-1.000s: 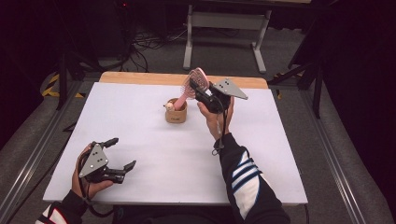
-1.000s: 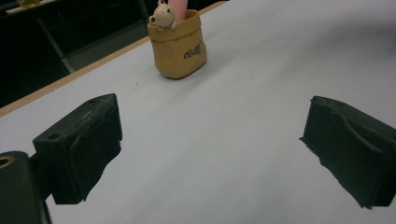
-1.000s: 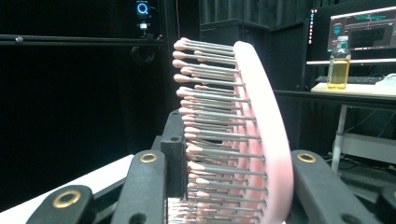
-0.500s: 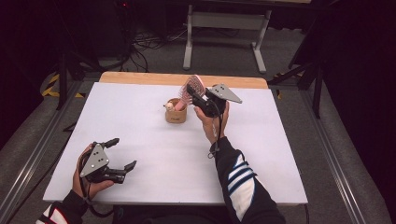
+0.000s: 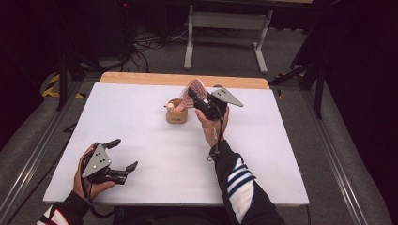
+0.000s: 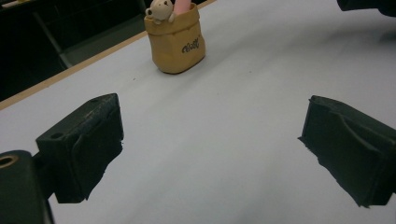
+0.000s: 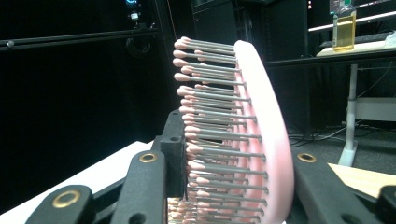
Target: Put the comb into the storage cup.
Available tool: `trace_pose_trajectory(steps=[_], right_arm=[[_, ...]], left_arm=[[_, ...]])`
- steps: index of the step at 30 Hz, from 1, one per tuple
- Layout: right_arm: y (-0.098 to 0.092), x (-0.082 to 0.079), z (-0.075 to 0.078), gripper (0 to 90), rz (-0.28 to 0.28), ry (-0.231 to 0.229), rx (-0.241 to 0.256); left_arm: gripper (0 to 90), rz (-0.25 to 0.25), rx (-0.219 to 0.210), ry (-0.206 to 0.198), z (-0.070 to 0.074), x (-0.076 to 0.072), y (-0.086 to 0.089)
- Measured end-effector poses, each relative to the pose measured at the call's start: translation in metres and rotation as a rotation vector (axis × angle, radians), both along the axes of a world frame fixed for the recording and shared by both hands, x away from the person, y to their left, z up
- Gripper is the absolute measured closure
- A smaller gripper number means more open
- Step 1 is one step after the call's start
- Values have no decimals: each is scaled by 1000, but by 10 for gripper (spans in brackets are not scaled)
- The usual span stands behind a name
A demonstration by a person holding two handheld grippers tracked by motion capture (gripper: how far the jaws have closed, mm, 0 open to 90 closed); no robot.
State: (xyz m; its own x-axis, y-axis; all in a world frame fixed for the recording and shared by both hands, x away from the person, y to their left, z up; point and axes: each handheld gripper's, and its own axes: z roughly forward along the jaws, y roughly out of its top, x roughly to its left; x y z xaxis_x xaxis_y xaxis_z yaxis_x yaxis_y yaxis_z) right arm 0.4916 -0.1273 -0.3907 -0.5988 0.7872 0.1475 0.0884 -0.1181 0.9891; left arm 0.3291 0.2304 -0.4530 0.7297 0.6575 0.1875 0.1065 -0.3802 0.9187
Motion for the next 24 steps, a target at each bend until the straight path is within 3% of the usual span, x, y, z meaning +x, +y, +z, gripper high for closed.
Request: trace_pose_trajectory(steps=[11,24], right_arm=[[-7,-1,-7,626,-1,22,41],[-12,-3,-14,599,-24,53,21]], left_arm=[[70,5,11,5,-1,1,-2],[74,-6,29,11,-2,1,-6]])
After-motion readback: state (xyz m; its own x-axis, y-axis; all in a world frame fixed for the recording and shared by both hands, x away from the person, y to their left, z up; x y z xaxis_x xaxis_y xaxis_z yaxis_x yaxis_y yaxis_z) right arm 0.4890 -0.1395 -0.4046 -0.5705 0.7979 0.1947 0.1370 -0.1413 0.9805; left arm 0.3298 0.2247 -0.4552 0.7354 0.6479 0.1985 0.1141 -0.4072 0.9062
